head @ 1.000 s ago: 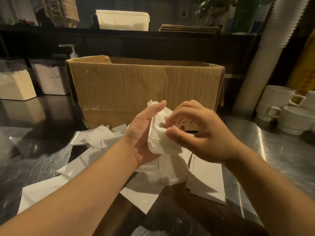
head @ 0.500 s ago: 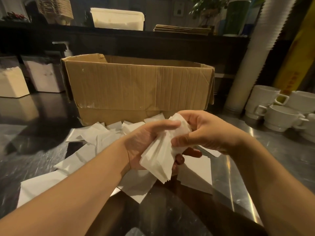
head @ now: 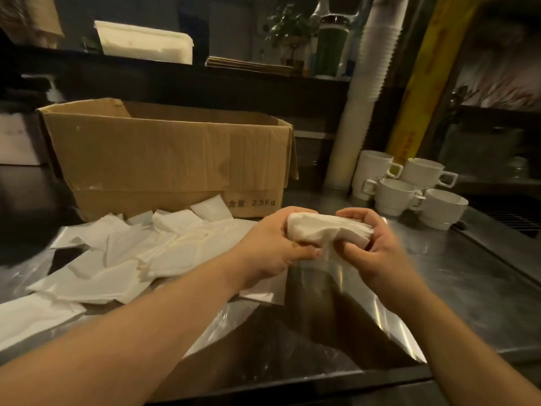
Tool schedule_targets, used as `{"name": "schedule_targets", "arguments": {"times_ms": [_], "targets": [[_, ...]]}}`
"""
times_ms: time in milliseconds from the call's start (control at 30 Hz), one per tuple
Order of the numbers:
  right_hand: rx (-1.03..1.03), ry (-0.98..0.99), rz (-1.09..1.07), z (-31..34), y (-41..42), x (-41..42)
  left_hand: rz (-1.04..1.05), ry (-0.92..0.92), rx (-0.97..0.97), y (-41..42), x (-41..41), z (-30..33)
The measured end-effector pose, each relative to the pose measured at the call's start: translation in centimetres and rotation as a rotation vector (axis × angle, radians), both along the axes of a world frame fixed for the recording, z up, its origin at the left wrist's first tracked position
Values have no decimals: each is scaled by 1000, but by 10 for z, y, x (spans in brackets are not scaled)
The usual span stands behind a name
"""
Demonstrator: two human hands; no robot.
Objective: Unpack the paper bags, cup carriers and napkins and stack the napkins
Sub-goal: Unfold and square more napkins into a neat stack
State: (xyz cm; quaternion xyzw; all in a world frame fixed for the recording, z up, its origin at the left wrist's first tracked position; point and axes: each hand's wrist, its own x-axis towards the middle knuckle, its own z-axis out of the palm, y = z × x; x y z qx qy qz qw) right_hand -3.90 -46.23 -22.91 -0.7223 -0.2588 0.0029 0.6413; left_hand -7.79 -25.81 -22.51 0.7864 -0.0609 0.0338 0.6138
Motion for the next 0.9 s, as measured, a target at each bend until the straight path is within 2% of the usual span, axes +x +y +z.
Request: {"name": "schedule_targets", "arguments": {"times_ms": [133,367,567,800,900], "targets": [[-38,39,-53,-13,-19,3,4,73,1,-34,12,-13],[-226,-53,73,-24,-31,16,-61,49,224,-33,21,-20],[-93,-155,50,-30,-34,17,-8,-129,148,-29,23,-31],[-245,-154,39,-35,-37,20,75,-74,106,-38,22,-30],[-271,-142,40,-36,-36,23,25,-1,135,-36,26,-29]]}}
